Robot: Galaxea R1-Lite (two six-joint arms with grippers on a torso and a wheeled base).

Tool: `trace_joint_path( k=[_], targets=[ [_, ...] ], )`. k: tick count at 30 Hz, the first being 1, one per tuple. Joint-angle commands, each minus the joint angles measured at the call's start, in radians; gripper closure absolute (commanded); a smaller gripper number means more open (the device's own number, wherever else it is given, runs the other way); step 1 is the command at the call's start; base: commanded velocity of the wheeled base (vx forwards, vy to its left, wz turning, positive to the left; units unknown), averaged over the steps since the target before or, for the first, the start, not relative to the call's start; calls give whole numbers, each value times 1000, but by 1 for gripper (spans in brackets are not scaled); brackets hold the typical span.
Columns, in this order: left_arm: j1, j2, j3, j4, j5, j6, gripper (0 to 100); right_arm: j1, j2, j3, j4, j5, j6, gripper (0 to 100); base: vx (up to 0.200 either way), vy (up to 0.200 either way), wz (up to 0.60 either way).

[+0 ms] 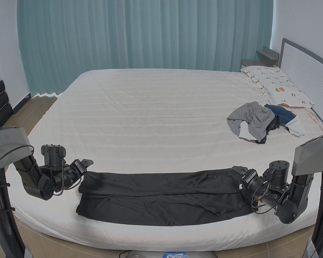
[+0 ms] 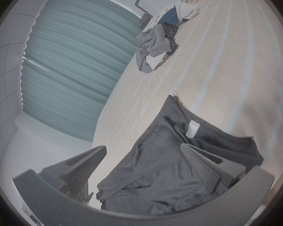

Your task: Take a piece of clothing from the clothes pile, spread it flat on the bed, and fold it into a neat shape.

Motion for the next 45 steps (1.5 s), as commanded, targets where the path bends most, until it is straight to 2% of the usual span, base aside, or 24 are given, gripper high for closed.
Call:
trace_joint_path(
  k=[1, 10, 17, 29, 41, 42, 45],
  targets=[
    [-1, 65, 4, 1, 0, 67, 0, -4, 0, -1, -10, 16, 1, 0, 0, 0, 0],
    [-44, 107, 50, -8, 0, 164, 0, -13, 8, 5, -10, 25, 3, 0, 0, 0, 0],
    [-50, 146, 82, -12, 15, 283, 0, -10, 14, 7, -10, 25, 3, 0, 0, 0, 0],
    [-51, 149, 72, -17, 32, 288, 0, -4, 16, 13, -10, 25, 1, 0, 0, 0, 0],
    [-94, 144, 107, -78, 32, 286, 0, -1, 14, 15, -10, 24, 1, 0, 0, 0, 0],
    [-94, 144, 107, -78, 32, 286, 100, -1, 14, 15, -10, 24, 1, 0, 0, 0, 0],
    [-93, 149, 99, -77, 32, 285, 100, -1, 16, 15, -10, 24, 1, 0, 0, 0, 0]
  ],
)
